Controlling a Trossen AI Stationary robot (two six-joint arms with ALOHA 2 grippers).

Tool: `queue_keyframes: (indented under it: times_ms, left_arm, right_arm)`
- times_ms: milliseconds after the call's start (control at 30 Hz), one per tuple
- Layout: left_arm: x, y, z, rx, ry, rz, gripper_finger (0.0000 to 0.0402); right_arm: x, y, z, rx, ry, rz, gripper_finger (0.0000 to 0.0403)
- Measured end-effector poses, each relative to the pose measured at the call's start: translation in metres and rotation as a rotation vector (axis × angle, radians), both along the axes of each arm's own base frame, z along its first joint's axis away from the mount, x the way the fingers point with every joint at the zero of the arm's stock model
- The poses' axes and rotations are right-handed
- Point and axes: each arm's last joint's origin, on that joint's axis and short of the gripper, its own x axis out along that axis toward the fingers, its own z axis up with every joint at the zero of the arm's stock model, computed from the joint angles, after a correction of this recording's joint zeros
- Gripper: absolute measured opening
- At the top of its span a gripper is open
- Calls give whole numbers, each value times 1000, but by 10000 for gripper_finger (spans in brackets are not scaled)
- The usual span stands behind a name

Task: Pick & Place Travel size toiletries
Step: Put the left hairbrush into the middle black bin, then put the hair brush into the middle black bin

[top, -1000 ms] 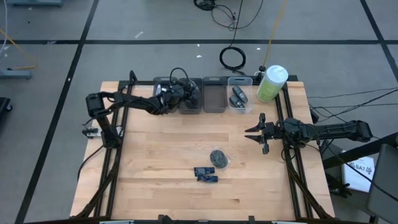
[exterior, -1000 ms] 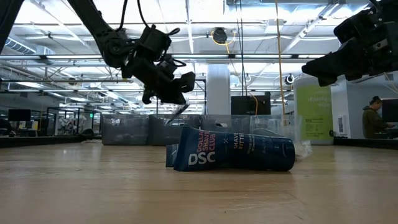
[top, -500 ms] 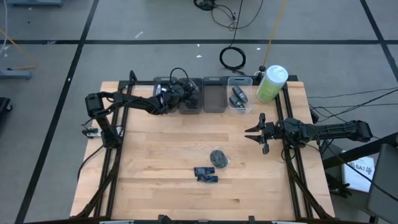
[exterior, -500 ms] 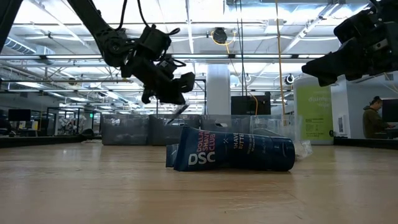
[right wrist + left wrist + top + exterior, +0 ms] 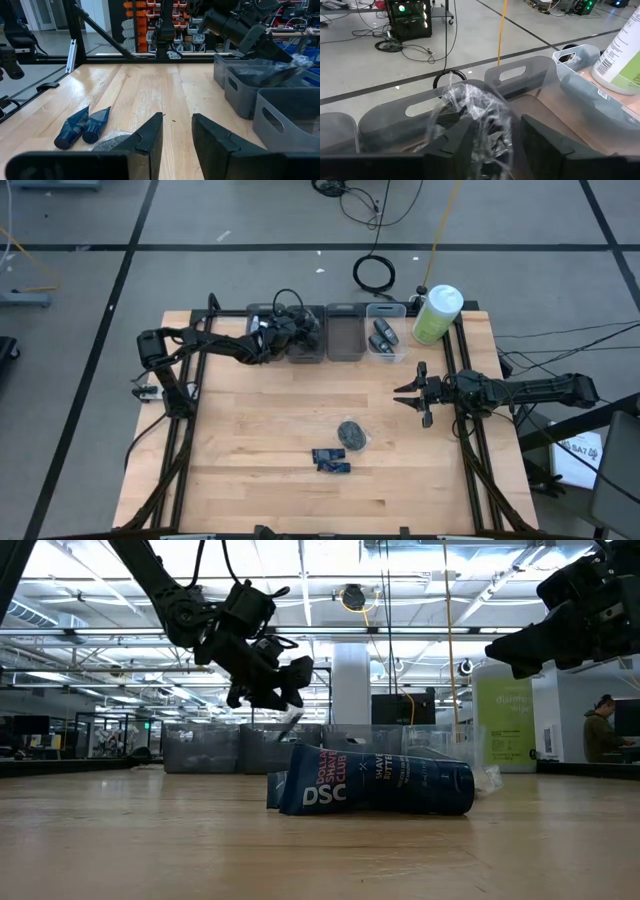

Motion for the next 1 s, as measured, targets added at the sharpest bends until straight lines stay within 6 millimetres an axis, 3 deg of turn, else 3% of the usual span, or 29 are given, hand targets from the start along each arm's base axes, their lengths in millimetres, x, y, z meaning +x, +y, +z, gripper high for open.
queue_keyframes:
  times_ms: [200,433,600,733,867,1000]
  left_arm:
    - [1,-2,0,9,11,-11,210]
    - [4,-10,3,35,31,-51,231]
    - [7,-28,25,33,-39,-258,232]
    - [10,-56,47,20,-125,-567,232]
    - [17,-100,55,71,-125,-902,232]
    - [26,-152,49,233,-10,-1000,231]
  right_arm:
    - [0,0,0,0,0,0,93]
    - [0,0,0,0,0,-1,93]
    - [0,0,0,0,0,0,93]
    - [0,0,0,0,0,-1,93]
    - [0,0,0,0,0,0,93]
    - [0,0,0,0,0,0,93]
